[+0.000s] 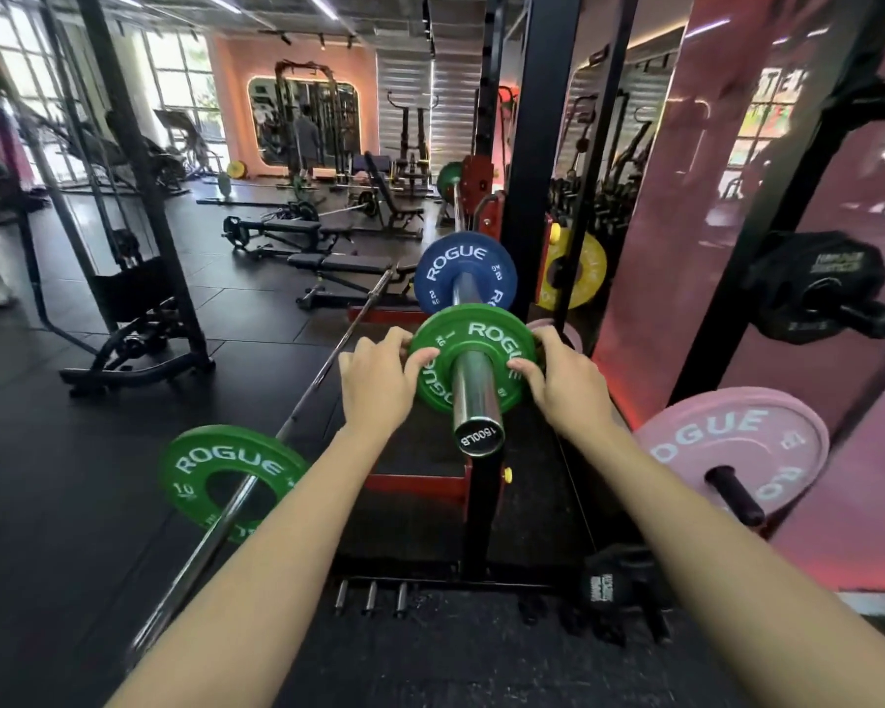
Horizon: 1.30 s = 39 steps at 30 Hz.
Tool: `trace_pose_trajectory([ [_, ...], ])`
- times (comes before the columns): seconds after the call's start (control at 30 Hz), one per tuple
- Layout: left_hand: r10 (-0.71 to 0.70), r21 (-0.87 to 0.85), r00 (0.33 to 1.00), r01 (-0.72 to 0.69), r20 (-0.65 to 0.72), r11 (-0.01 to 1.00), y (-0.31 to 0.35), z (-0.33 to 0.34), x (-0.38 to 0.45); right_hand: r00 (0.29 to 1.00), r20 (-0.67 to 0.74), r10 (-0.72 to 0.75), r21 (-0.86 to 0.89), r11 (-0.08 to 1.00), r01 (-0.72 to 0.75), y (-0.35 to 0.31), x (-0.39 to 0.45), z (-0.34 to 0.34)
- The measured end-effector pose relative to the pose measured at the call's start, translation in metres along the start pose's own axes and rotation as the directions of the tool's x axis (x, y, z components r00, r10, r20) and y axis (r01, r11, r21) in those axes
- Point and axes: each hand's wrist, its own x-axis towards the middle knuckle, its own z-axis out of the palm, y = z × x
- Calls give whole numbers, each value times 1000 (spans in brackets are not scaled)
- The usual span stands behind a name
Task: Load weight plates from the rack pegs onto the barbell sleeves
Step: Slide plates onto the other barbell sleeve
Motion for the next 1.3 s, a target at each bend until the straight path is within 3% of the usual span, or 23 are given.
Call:
trace_pose_trajectory([
  [0.33, -46, -70, 999, 45, -13, 997, -20, 69, 81, 1000, 22, 7, 9, 1000, -7, 43, 78, 60],
  [0.53, -89, -47, 995, 87, -54, 995, -28, 104, 128, 1000, -19, -5, -71, 997, 3, 66, 128, 90],
  [0.7, -119, 84, 980, 134, -157, 987, -34, 124, 163, 980, -99, 171, -78, 981, -179, 84, 168, 109],
  [0.83, -160, 136, 979, 177, -127, 975, -34, 136, 191, 970, -100, 224, -80, 969, -232, 86, 197, 124],
  [1.03, -116, 130, 983, 135, -144, 982, -48, 151, 198, 980, -105, 170, -129, 975, -183, 94, 199, 137],
  [1.17, -174, 152, 974, 195, -142, 969, -43, 143, 191, 964, -84, 251, -77, 963, -258, 85, 186, 136],
  [1.3, -94, 169, 983, 121, -159, 978, -43, 135, 167, 962, -98, 256, -31, 965, -260, 81, 164, 127],
])
